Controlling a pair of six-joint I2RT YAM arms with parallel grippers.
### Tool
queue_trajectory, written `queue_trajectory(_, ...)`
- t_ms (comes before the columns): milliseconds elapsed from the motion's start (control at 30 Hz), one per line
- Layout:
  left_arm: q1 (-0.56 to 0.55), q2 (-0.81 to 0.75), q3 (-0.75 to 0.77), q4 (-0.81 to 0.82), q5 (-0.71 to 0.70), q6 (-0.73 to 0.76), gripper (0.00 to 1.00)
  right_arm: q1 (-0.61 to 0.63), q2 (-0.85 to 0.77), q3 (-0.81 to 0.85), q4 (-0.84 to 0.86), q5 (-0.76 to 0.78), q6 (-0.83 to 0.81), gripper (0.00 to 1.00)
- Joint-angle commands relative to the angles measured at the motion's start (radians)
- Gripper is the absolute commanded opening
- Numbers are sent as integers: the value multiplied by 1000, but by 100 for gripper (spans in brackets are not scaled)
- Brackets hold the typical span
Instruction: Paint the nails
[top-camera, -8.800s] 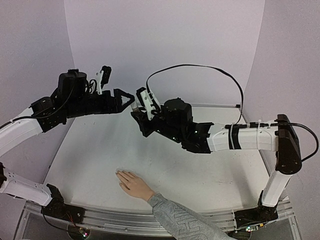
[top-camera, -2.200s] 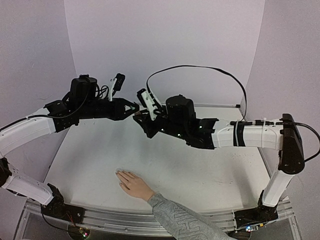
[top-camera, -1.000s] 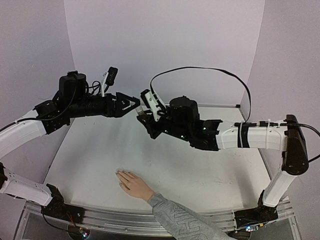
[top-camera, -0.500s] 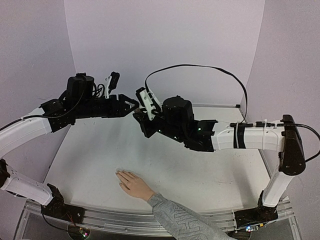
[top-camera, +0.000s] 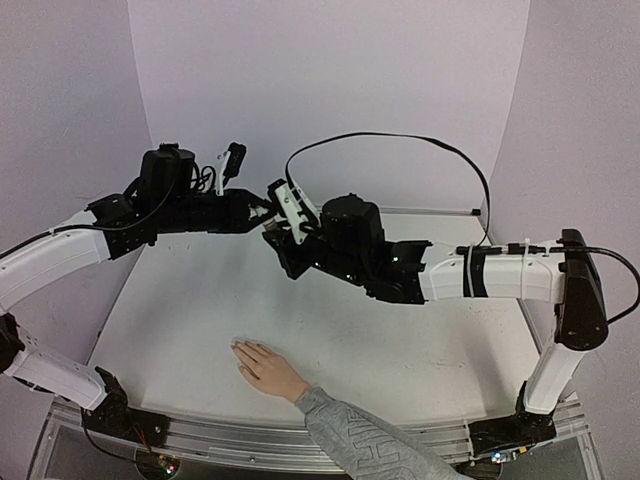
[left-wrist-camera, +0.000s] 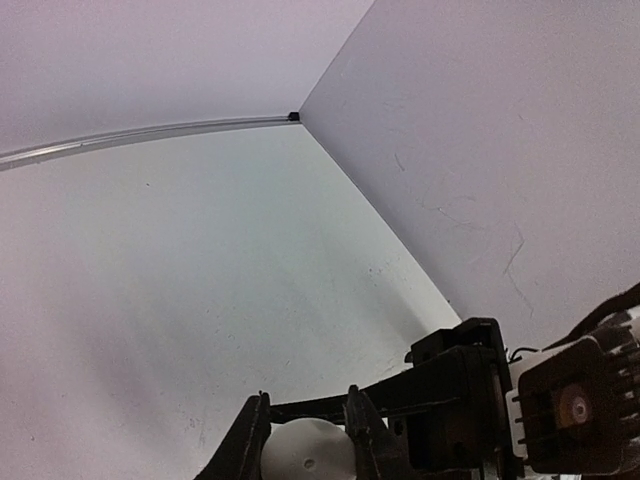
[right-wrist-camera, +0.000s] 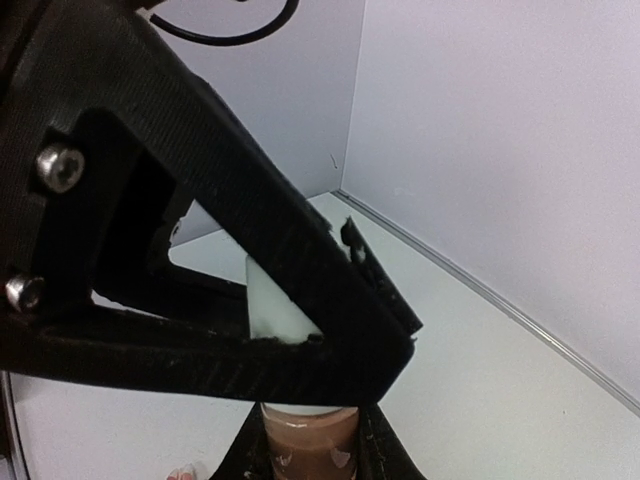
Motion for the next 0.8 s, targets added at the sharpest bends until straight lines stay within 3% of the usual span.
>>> queue_trajectory(0,-5,16,41,46,190,95,15,-3,-68,18,80,-178,-12,0)
queue_trajectory(100,-6,28,43,62,448,240,11,-49,-134,-29,82,-522,-20,0)
queue_trajectory(233,-5,21,50,63,785,424,6,-136,-221,-93,102,-1179,-38,0)
queue_trajectory(333,-2,34,85,63,884,510,4,-173,-242,-98,140,-1432,5,0)
queue_trajectory(400,-1,66,128,63,921,525,4,-177,-251,-97,149,-1410,27,0)
queue_trajectory(500,2,109,188,60,906,508,7,-190,-283,-137,151,-1243,29,0)
queue_trajectory(567,7,115,198,59,832,480,20,-200,-299,-160,150,-1116,37,0)
queue_trajectory(600,8,108,193,58,775,472,32,-202,-305,-171,150,-1054,37,0)
queue_trajectory(767,9,17,115,43,412,339,68,-202,-315,-215,148,-754,16,0)
